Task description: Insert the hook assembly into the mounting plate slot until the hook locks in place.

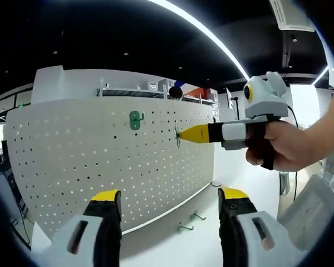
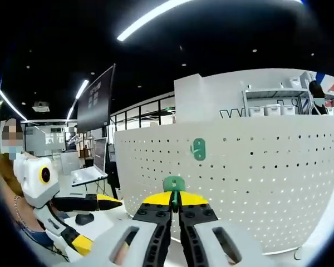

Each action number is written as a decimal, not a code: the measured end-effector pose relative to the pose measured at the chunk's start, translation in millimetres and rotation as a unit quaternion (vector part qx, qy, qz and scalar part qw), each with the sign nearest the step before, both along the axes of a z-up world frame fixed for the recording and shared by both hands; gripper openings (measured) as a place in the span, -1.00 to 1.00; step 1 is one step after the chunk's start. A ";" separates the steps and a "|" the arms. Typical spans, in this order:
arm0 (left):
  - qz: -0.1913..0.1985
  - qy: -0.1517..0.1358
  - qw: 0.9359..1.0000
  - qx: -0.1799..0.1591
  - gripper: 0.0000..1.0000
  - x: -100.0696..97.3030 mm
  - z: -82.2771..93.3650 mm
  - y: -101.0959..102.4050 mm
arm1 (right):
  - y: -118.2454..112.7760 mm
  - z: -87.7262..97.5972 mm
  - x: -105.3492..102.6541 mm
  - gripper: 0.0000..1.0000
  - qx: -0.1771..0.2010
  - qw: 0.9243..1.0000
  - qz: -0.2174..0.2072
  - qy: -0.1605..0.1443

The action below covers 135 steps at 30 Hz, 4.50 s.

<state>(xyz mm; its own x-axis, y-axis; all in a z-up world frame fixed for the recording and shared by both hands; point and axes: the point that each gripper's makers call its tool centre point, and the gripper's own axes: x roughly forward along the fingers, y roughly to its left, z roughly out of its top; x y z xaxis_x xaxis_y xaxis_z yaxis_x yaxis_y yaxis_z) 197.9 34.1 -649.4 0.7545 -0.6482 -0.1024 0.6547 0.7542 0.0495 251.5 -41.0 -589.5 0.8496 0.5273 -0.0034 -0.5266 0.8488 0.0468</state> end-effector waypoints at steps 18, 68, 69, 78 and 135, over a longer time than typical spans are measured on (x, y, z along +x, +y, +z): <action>0.011 0.020 1.000 0.002 0.42 -12.7 -21.5 19.1 | -29.5 13.8 33.9 -0.99 -0.001 0.998 -0.057 -0.001; 0.015 0.042 0.999 -0.010 0.33 -24.9 -36.8 27.6 | -36.0 42.8 99.3 -0.99 0.021 0.989 -0.133 -0.056; 0.015 0.043 0.999 -0.010 0.33 -24.9 -36.8 27.5 | -35.6 42.7 100.1 -0.99 0.020 0.989 -0.133 -0.056; 0.019 0.048 0.999 -0.012 0.32 -23.7 -38.5 29.9 | -34.0 41.7 106.2 -0.99 0.020 0.990 -0.130 -0.054; 0.018 0.046 0.998 -0.031 0.27 -20.5 -37.5 31.9 | -27.3 29.2 107.2 -0.74 -0.041 0.986 -0.152 -0.051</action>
<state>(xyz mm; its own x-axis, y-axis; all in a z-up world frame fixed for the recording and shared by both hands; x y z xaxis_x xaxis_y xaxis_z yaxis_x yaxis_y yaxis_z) 177.3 66.0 -686.9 0.7672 -0.6274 -0.1330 0.6260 0.7777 -0.0577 358.7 -68.3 -560.3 0.9667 0.2491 0.0579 -0.2451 0.9671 -0.0674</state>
